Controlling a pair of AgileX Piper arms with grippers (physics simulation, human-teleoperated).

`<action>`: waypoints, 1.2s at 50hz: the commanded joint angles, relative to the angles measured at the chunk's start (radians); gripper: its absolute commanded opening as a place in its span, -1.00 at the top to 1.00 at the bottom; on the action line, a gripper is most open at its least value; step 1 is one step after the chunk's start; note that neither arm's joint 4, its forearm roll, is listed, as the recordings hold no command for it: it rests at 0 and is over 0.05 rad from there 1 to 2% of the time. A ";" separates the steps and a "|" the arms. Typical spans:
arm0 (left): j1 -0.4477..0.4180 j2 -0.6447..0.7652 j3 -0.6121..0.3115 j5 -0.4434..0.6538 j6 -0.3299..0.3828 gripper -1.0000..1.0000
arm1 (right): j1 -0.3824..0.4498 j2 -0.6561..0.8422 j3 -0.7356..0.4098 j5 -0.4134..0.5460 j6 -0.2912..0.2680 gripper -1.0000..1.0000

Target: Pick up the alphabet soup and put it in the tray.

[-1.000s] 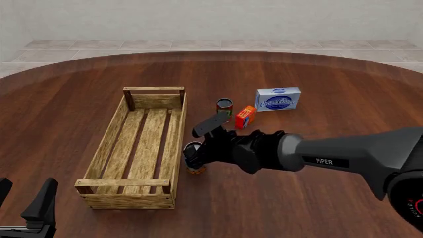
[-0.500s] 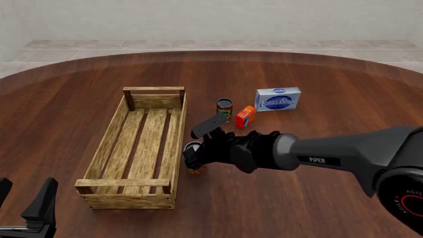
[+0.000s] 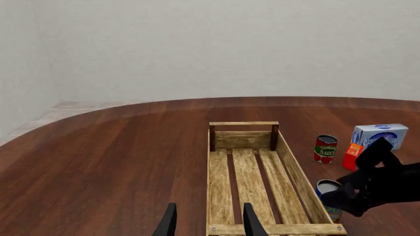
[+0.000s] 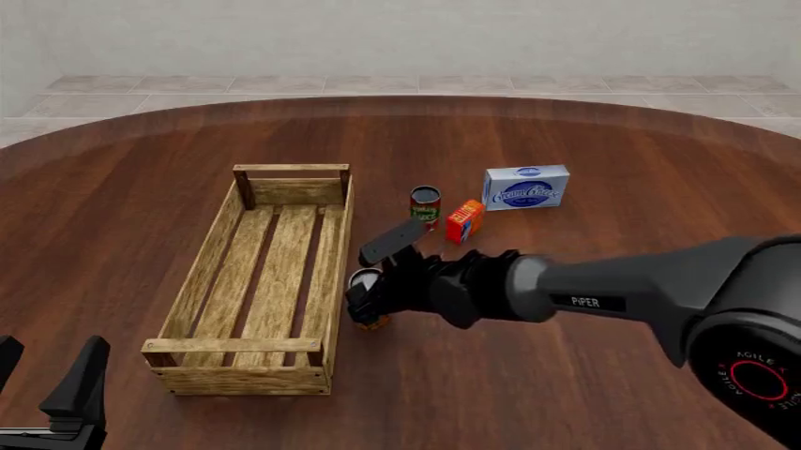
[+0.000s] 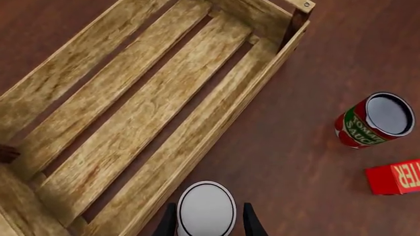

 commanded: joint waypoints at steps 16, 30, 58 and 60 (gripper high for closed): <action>0.002 -0.002 -0.001 0.003 0.000 -1.00 | -0.012 0.061 -0.033 0.020 0.000 -1.00; 0.002 -0.002 -0.001 0.003 0.000 -1.00 | -0.017 0.073 -0.049 0.029 0.000 1.00; 0.002 -0.002 -0.001 0.003 0.000 -1.00 | -0.013 -0.080 0.011 0.085 -0.036 1.00; 0.002 -0.002 -0.001 0.003 0.000 -1.00 | -0.012 -0.091 0.014 0.090 -0.037 1.00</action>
